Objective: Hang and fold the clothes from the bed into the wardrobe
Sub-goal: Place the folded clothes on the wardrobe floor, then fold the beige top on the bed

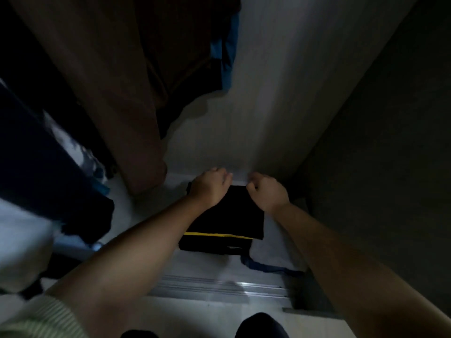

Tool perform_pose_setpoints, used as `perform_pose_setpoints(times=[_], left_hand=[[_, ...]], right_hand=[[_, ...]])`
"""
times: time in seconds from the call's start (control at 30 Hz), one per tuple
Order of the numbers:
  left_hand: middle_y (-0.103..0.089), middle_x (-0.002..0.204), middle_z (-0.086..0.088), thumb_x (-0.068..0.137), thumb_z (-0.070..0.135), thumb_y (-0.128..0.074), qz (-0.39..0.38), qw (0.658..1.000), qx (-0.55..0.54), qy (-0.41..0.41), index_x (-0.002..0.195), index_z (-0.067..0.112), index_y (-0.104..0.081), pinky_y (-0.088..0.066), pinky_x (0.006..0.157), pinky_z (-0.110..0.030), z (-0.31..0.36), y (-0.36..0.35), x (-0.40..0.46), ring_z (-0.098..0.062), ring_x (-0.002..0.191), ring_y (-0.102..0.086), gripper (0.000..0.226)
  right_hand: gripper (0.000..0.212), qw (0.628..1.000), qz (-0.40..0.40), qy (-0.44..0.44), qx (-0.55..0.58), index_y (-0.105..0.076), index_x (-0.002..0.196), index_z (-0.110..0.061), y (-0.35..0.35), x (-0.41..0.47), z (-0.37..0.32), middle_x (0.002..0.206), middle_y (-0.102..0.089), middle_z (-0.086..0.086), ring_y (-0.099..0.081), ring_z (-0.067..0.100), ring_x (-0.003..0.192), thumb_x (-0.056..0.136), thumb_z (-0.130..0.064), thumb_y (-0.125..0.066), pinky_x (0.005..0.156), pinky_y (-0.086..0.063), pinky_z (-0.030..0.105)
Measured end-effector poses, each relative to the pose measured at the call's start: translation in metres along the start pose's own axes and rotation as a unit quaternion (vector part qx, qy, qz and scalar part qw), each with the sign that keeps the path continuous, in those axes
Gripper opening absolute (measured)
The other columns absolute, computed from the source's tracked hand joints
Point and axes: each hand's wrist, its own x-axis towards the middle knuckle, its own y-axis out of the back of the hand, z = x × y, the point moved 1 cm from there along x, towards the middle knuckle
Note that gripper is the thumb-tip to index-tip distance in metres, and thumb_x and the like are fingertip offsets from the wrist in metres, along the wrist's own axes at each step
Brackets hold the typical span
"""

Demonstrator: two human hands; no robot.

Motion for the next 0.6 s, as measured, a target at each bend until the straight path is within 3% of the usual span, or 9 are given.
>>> perform_pose_setpoints(times=[0.23, 0.37, 0.5, 0.6], left_hand=[[-0.066, 0.094, -0.021, 0.099, 0.030, -0.042, -0.020, 0.999, -0.043, -0.015, 0.088, 0.007, -0.058, -0.045, 0.070, -0.038, 0.062, 0.119, -0.031, -0.037, 0.091, -0.062, 0.030], [-0.066, 0.088, -0.022, 0.101, 0.033, -0.039, -0.061, 0.998, -0.029, -0.021, 0.089, 0.006, -0.058, -0.047, 0.067, -0.040, 0.100, 0.164, -0.052, -0.039, 0.086, -0.063, 0.035], [-0.066, 0.088, -0.019, 0.100, 0.036, -0.037, -0.093, 0.995, -0.028, -0.038, 0.094, 0.010, -0.060, -0.048, 0.069, -0.038, 0.133, 0.202, -0.065, -0.036, 0.084, -0.063, 0.035], [-0.065, 0.086, -0.018, 0.100, 0.038, -0.036, -0.132, 0.987, -0.029, -0.086, 0.083, 0.013, -0.055, -0.045, 0.067, -0.036, 0.156, 0.212, -0.080, -0.035, 0.082, -0.062, 0.036]], right_hand=[[0.031, 0.998, -0.038, -0.042, 0.022, -0.059, 0.118, -0.017, 0.112, -0.060, -0.057, 0.108, -0.067, 0.014, -0.061, 0.033, 0.099, 0.098, -0.033, -0.043, 0.073, -0.046, 0.033], [0.028, 0.998, -0.052, -0.044, 0.009, -0.059, 0.118, -0.019, 0.159, -0.096, -0.074, 0.104, -0.068, 0.012, -0.063, 0.030, 0.095, 0.099, -0.033, -0.043, 0.070, -0.046, 0.031], [0.027, 0.997, -0.040, -0.063, 0.016, -0.060, 0.114, -0.023, 0.197, -0.129, -0.081, 0.102, -0.068, 0.009, -0.063, 0.028, 0.092, 0.098, -0.036, -0.042, 0.073, -0.049, 0.033], [0.029, 0.996, -0.007, -0.092, 0.014, -0.061, 0.115, -0.027, 0.214, -0.165, -0.079, 0.102, -0.068, 0.005, -0.062, 0.024, 0.088, 0.097, -0.039, -0.041, 0.067, -0.045, 0.030]])
